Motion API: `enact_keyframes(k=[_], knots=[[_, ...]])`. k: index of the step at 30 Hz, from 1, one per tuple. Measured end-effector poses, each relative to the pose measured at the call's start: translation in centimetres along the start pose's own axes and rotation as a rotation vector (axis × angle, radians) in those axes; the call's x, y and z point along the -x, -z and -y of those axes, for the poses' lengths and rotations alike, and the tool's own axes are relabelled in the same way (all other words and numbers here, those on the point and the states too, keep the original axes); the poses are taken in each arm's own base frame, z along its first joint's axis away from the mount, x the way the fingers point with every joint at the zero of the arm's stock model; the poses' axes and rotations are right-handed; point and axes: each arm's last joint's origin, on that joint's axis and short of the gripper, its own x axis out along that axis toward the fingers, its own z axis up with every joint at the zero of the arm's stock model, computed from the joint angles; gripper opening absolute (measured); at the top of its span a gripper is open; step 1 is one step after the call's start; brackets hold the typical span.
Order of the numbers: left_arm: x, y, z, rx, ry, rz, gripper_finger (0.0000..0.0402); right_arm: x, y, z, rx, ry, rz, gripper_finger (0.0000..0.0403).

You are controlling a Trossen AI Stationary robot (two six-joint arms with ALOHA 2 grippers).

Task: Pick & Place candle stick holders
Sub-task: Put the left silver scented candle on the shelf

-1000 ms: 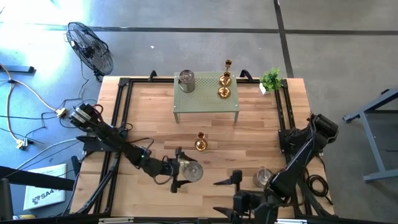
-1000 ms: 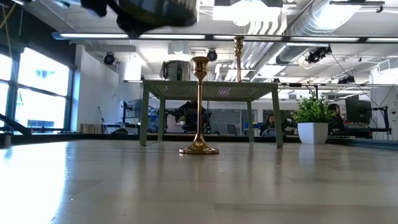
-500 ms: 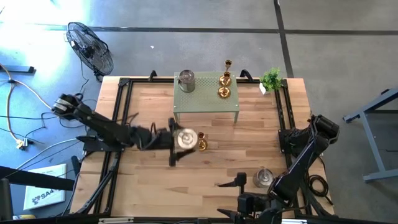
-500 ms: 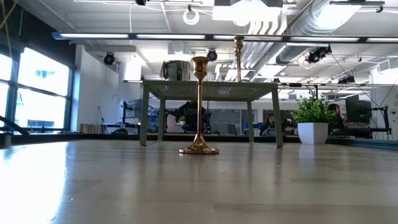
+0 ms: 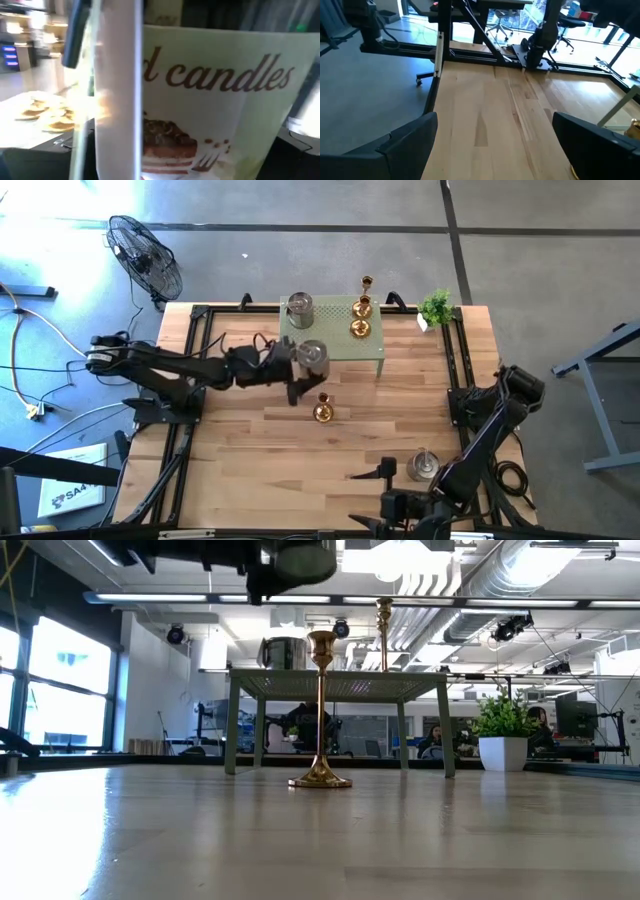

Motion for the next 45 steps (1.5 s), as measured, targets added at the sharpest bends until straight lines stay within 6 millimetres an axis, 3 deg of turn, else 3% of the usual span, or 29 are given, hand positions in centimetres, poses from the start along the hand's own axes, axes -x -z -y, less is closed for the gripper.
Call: enact_keyframes(k=[8, 13, 28, 35, 45], knots=[[-1.7, 2.6, -1.3, -0.044, -0.215, -0.04, 0.0357, -0.6, 1.0, -0.5, -0.015, 0.011, -0.018, 0.0389], [-2.8, 4.1, -1.8, -0.073, -0.244, -0.042, 0.0357, -0.7, 1.1, -0.6, -0.044, 0.013, -0.021, 0.0389], [-3.3, 4.9, -5.9, -0.026, -0.382, -0.084, 0.0357, -0.7, 1.1, -0.5, -0.048, 0.013, -0.021, 0.0389], [-3.0, 6.0, -6.5, -0.045, -0.446, -0.203, 0.0357, -0.7, 1.1, -0.5, -0.045, 0.013, -0.022, 0.0389], [-2.9, 6.0, -6.6, -0.057, -0.499, -0.208, 0.0357, -0.7, 1.2, -0.6, -0.038, 0.004, -0.03, 0.0389]])
